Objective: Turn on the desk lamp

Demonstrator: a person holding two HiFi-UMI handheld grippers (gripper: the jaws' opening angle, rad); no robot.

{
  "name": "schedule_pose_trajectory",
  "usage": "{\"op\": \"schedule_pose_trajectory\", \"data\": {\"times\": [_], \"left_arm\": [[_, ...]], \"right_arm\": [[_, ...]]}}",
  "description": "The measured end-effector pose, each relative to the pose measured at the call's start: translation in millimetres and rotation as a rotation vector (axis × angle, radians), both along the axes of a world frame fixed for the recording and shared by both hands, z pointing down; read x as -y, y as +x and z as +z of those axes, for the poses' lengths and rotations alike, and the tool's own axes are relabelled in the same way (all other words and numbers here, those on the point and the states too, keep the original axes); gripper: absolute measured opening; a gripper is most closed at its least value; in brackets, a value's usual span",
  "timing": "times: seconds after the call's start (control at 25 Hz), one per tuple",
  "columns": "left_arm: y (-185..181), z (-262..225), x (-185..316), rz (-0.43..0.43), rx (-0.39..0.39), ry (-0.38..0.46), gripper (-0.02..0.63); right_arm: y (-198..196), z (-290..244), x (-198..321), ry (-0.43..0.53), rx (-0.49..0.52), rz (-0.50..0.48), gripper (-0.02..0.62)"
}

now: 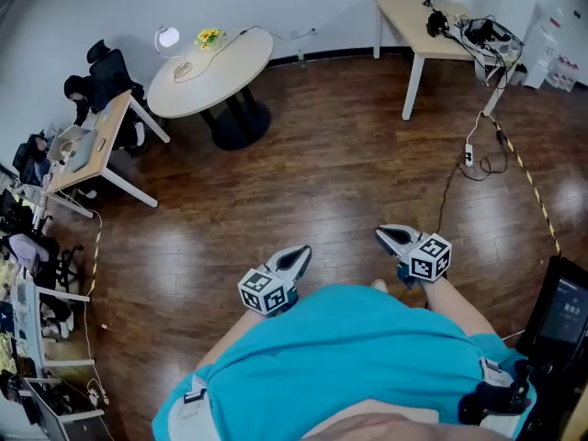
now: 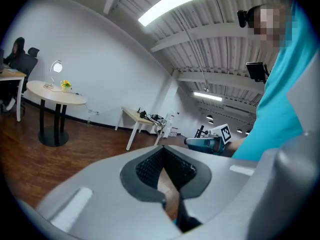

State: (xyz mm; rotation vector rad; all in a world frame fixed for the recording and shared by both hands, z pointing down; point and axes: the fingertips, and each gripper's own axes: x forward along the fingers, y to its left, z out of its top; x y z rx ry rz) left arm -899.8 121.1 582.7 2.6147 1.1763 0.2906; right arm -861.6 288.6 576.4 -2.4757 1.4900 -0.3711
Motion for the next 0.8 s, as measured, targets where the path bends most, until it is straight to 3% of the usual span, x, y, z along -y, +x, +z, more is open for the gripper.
{"op": "schedule_pose_trajectory", "data": {"times": [0.2,0.4,0.52,0.8], "left_arm": [[-6.6,-2.4,53.0,0.018,0.058,-0.057,0.02],[-37.7,-5.7,53.9,0.036,0.008,-0.046,0.02],[-49.9,-9.7,55.5,0.016,0.006,-0.077,0.02],[-55.6,-31.4,18.3,0.04,-0.038,-0.044,0.018]], "right_arm": [[-21.4,4.6,70.5,-0.007,0.05,-0.016,0.002],[-65.8,6.8,93.9,0.059,0.092,-0.047,0.0],[-83.0,14.7,94.9,0.024,0.073,-0.063,0.0],[-81.3,-11.7,53.1,0.02,0.003,-0.03,0.0]]}}
